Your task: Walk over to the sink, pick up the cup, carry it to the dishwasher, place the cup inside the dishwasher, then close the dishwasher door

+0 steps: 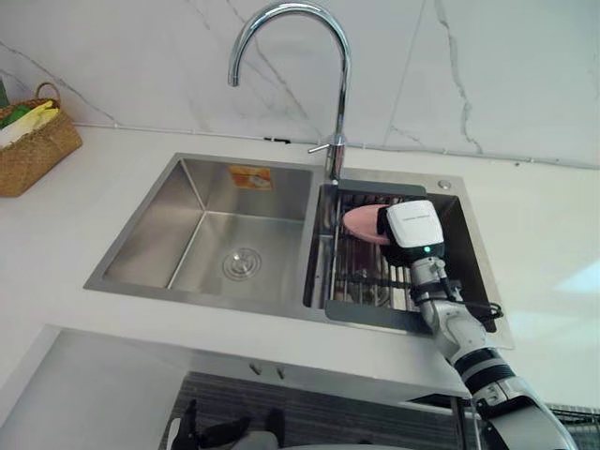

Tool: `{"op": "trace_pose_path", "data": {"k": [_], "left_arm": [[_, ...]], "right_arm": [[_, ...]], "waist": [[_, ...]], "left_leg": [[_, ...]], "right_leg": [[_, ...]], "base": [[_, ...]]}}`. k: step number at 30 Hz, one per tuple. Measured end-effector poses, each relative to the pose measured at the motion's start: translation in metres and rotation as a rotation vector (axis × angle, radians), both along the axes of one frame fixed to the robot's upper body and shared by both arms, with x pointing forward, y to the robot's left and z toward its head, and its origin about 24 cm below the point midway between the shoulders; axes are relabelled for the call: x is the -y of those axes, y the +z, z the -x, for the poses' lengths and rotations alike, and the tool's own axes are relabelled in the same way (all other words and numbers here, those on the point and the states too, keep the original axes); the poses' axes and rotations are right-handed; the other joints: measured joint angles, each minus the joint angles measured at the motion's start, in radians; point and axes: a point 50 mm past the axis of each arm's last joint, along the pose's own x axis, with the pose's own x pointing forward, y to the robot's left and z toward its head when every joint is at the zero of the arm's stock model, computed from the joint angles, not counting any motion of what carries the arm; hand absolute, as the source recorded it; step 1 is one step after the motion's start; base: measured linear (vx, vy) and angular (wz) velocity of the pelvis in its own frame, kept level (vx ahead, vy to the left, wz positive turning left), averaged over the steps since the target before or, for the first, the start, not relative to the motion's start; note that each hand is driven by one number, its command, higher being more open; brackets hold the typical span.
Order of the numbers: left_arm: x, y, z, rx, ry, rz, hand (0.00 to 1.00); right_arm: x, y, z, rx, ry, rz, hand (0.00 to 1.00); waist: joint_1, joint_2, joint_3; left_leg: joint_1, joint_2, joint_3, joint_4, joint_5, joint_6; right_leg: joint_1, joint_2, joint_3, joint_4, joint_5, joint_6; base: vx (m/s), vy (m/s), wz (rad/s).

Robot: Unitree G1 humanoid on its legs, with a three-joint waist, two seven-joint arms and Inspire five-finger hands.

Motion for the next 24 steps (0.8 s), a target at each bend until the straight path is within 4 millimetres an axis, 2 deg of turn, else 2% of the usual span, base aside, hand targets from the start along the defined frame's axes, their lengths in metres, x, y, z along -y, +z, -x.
{"op": "trace_pose_path", "data": {"k": [7,9,10,12,13,14,15,16,17,18,21,23,24], "left_arm": [[-0.003,0.000,0.005,-0.007,0.025,-0.007,1.00],[-0.003,0.000,0.008,-0.006,0.038,-0.016,1.00],[-0.004,0.000,0.010,-0.010,0.036,-0.026,1.00],[-0.005,0.001,0.012,-0.009,0.009,-0.044,1.00],[-0.005,0.001,0.013,-0.012,-0.001,-0.049,1.00],[-0.004,0.002,0.015,-0.014,-0.008,-0.051,1.00],[-0.004,0.003,0.014,-0.001,-0.025,-0.056,1.00],[-0.003,0.004,0.012,0.012,-0.032,-0.057,1.00],[-0.002,0.006,0.012,0.039,-0.045,-0.063,1.00],[0.001,0.005,0.012,0.040,-0.042,-0.053,1.00],[0.002,0.005,0.008,0.048,-0.057,-0.034,1.00],[0.002,0.005,0.005,0.051,-0.072,-0.020,1.00],[0.001,0.006,0.004,0.056,-0.080,-0.021,1.00]], "right_arm": [[0.006,0.015,0.005,0.076,0.008,-0.178,0.00],[0.011,0.029,0.008,0.144,0.009,-0.241,0.00],[0.016,0.043,0.011,0.209,0.005,-0.287,0.00],[0.030,0.067,0.025,0.339,-0.010,-0.352,0.00],[0.034,0.071,0.029,0.361,-0.016,-0.359,0.00],[0.043,0.078,0.037,0.405,-0.031,-0.377,0.00],[0.049,0.085,0.046,0.443,-0.043,-0.378,0.00],[0.052,0.088,0.049,0.461,-0.041,-0.371,0.00],[0.054,0.101,0.056,0.509,-0.017,-0.344,0.00],[0.055,0.106,0.058,0.528,0.001,-0.325,0.00],[0.058,0.110,0.060,0.539,0.017,-0.295,0.00],[0.060,0.111,0.060,0.540,0.019,-0.280,0.00],[0.062,0.109,0.059,0.529,0.008,-0.281,0.00]], "waist": [[-0.018,0.002,0.001],[-0.019,0.003,0.002],[-0.022,0.004,0.002],[-0.026,0.005,0.002],[-0.028,0.005,0.003],[-0.031,0.007,0.003],[-0.033,0.014,0.007],[-0.034,0.023,0.012],[-0.038,0.050,0.012],[-0.048,0.073,0.015],[-0.055,0.075,0.011],[-0.057,0.071,0.014],[-0.063,0.064,0.018]], "left_leg": [[-0.006,-0.004,0.010,0.000,0.000,0.002],[-0.006,-0.004,0.017,0.001,0.001,0.003],[-0.006,-0.004,0.018,0.001,0.001,0.004],[0.000,-0.006,0.013,0.006,0.001,0.006],[0.006,-0.005,0.011,0.006,0.000,0.007],[0.015,-0.003,0.012,0.034,-0.023,0.011],[-0.031,0.009,0.014,0.175,-0.103,0.009],[-0.065,0.022,0.016,0.264,-0.151,0.008],[-0.146,0.054,0.035,0.465,-0.265,0.003],[-0.164,0.077,0.035,0.529,-0.298,0.005],[-0.154,0.069,0.048,0.512,-0.305,0.003],[-0.162,0.051,0.062,0.489,-0.297,0.013],[-0.167,0.050,0.096,0.492,-0.296,0.018]], "right_leg": [[-0.008,-0.005,0.015,0.000,0.008,0.004],[-0.012,-0.006,0.021,0.001,0.010,0.004],[-0.012,-0.006,0.022,0.001,0.010,0.004],[-0.002,-0.006,0.015,0.002,0.010,0.005],[0.005,-0.007,0.013,0.004,0.011,0.005],[0.017,-0.008,0.017,0.018,0.010,0.004],[0.014,-0.005,0.032,0.048,0.006,0.000],[0.011,0.002,0.043,0.064,-0.001,-0.005],[-0.005,0.022,0.082,0.095,-0.050,0.001],[-0.013,0.040,0.106,0.109,-0.049,-0.001],[-0.072,0.036,0.203,0.122,-0.034,0.001],[-0.139,0.028,0.265,0.143,-0.018,0.004],[-0.174,0.026,0.295,0.167,-0.008,0.006]], "base": [[-0.01,0.004,-0.03],[-0.01,0.001,-0.08],[0.00,0.000,0.00],[0.02,-0.005,0.08],[0.05,-0.001,0.08],[0.04,0.022,-0.05],[0.01,0.038,-0.16],[-0.05,0.072,-0.49],[-0.06,0.074,-0.59],[-0.07,0.104,-0.77],[-0.06,0.099,-0.91],[-0.07,0.101,-0.88],[-0.06,0.090,-0.82]]}}
